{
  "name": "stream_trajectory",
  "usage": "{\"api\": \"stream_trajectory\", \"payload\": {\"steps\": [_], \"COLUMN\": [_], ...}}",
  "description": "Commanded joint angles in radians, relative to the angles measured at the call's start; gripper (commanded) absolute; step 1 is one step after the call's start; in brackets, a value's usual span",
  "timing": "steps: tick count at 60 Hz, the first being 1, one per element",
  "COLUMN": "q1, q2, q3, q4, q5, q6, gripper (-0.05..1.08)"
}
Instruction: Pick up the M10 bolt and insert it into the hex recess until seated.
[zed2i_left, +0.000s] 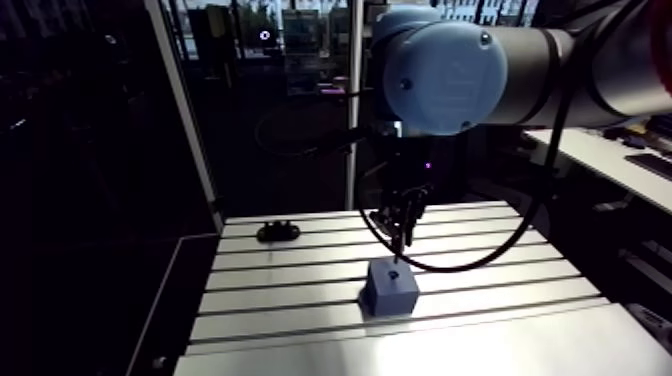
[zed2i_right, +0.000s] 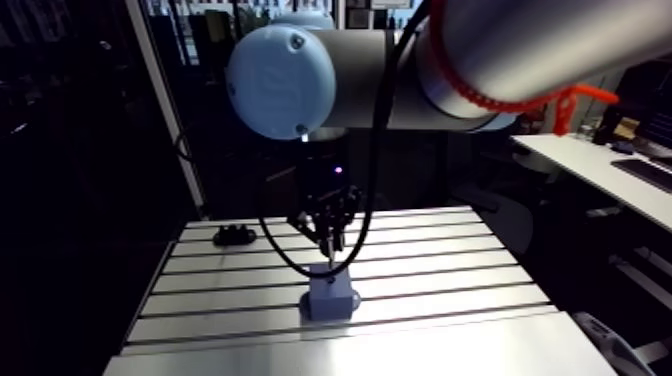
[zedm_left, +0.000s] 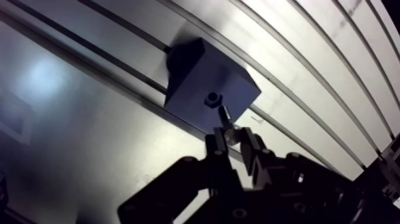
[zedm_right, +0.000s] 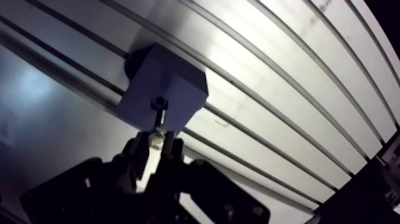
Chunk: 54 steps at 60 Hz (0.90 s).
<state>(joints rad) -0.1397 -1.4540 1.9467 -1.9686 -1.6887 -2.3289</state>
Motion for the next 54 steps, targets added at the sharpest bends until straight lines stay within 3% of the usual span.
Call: {"api": "stream_trajectory", "payload": {"steps": [1,54], "q1": [0.000,0.000], "q2": [0.001,0.014], "q3": [0.008,0.018], "q4": [0.000,-0.014], "q5": [0.001,0.014], "q6": [0.001,-0.001], "gripper": [1.01,1.01]}}
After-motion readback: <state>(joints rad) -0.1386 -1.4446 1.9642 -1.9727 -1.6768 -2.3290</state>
